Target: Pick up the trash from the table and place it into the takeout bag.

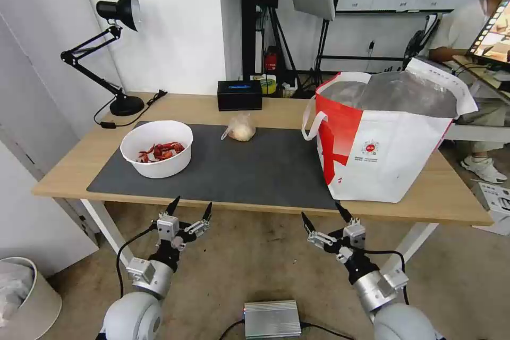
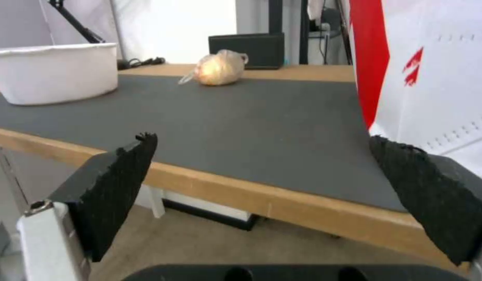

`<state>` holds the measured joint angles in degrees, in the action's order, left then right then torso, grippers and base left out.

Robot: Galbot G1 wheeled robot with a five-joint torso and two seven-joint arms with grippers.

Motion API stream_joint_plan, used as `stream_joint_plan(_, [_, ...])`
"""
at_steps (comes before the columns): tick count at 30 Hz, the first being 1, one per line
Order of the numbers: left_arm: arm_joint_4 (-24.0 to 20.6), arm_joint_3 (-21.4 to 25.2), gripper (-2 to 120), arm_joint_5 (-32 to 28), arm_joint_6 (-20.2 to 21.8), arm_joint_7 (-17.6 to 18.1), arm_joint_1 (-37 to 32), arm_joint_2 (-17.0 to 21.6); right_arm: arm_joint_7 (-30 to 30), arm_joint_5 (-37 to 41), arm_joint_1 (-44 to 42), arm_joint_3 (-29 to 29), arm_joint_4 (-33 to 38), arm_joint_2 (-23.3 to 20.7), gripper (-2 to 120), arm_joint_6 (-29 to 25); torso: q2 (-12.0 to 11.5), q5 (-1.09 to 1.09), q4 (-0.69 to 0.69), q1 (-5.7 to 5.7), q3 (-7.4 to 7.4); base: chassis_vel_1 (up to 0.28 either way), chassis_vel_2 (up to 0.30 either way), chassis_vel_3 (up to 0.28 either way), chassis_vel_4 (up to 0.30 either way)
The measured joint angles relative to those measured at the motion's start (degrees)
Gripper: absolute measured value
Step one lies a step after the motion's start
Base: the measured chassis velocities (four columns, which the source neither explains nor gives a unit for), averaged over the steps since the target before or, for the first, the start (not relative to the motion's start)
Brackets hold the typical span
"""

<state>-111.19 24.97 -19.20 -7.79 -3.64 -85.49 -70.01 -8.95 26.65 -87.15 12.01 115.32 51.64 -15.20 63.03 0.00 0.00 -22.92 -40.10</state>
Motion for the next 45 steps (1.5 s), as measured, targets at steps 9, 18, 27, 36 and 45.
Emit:
stream_joint_plan(9, [0.13, 0.24, 100, 0.02, -0.1, -0.01, -0.02, 0.22, -0.44, -0.73, -0.4, -0.58, -0.71, 1.18, 100, 0.02, 0.0, 0.0, 0.0, 0.0, 0.0, 0.0, 0.0, 0.0, 0.0])
stream_joint_plan(18, [-1.08, 0.92, 100, 0.19, -0.28, -0.02, -1.3, 0.11, 1.29, 3.35, 8.32, -4.13, 0.85, 2.28, 100, 3.15, 0.0, 0.0, 0.0, 0.0, 0.0, 0.0, 0.0, 0.0, 0.0])
stream_joint_plan(27, [-0.84, 1.2, 100, 0.57, -0.37, -0.02, -1.65, -0.22, -0.09, 14.31, 29.66, -15.37, -2.91, 1.66, 100, 10.6, -0.01, 0.0, 0.02, -0.02, -0.02, 0.0, 0.0, 0.0, 0.0])
stream_joint_plan(36, [0.68, 1.18, 100, 0.59, -0.59, 0.01, -0.76, -0.46, -1.91, 20.15, 51.54, -27.11, -19.44, 9.31, 100, 14.34, -0.01, -0.01, 0.01, -0.02, -0.01, 0.0, 0.0, 0.0, 0.0])
stream_joint_plan(45, [1.37, 1.42, 100, -0.33, -0.73, -0.02, -0.53, -0.44, -4.68, 19.98, 66.35, -33.2, -38.52, 18.63, 100, 21.55, -0.01, -0.01, 0.0, -0.02, -0.01, 0.0, 0.0, 0.0, 0.0])
